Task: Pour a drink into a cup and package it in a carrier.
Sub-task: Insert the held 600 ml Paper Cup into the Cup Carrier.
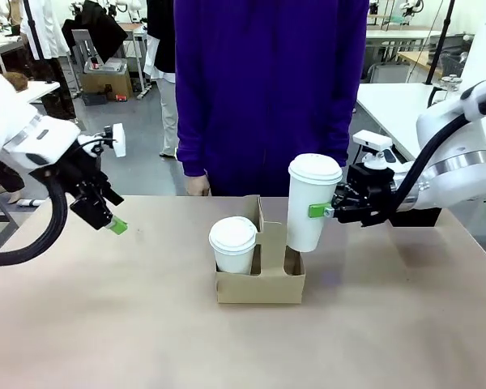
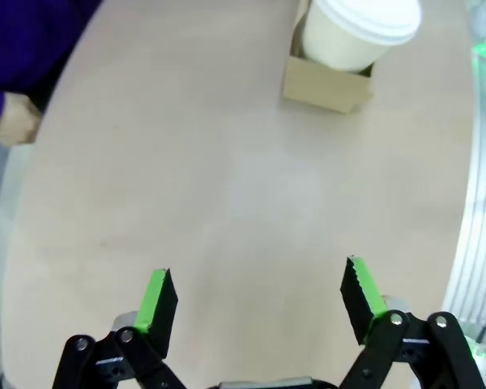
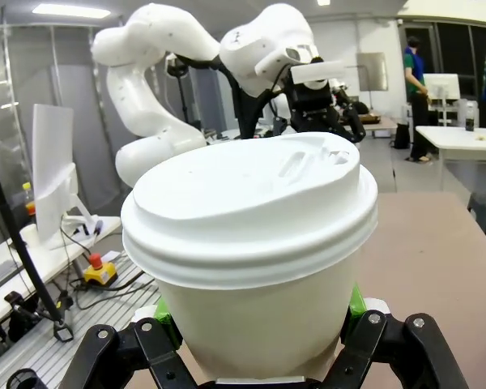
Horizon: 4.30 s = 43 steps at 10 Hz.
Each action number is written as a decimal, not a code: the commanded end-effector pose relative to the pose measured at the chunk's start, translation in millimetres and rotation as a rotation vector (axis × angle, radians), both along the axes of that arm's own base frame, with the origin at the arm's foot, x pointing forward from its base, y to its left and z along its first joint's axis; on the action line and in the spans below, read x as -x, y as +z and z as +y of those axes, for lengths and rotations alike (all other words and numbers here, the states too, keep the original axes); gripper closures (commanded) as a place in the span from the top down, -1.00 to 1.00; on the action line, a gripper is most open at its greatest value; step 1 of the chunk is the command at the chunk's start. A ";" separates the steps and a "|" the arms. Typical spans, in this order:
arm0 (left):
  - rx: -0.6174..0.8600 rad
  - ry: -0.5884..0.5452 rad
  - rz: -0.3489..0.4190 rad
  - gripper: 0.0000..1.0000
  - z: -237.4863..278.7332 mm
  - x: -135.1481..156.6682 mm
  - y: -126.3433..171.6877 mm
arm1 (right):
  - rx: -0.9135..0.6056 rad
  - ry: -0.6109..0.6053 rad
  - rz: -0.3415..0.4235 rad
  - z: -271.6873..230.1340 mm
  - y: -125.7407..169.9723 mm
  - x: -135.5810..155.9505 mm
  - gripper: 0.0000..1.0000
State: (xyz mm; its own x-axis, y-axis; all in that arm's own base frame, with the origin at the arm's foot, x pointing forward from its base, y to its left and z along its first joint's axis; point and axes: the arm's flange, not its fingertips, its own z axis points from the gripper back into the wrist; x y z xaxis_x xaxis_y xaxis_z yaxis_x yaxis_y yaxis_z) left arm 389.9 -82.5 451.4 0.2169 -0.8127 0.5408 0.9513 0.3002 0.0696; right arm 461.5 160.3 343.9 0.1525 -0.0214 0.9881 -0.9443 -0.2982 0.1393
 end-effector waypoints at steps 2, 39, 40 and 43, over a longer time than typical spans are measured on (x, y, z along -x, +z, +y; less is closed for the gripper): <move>0.086 -0.030 -0.005 1.00 18.7 7.1 -18.4 | -0.034 0.015 -0.065 10.2 -5.5 -0.5 0.68; 0.063 -0.010 0.000 1.00 17.7 1.4 -12.2 | 0.484 -0.527 -0.112 -129.2 31.1 22.8 1.00; 0.063 -0.010 0.000 1.00 17.7 1.4 -12.2 | 0.535 -0.597 -0.038 -150.7 43.5 30.4 1.00; 0.063 -0.010 0.000 1.00 17.7 1.4 -12.2 | 0.721 -0.839 0.137 -218.8 60.2 58.3 1.00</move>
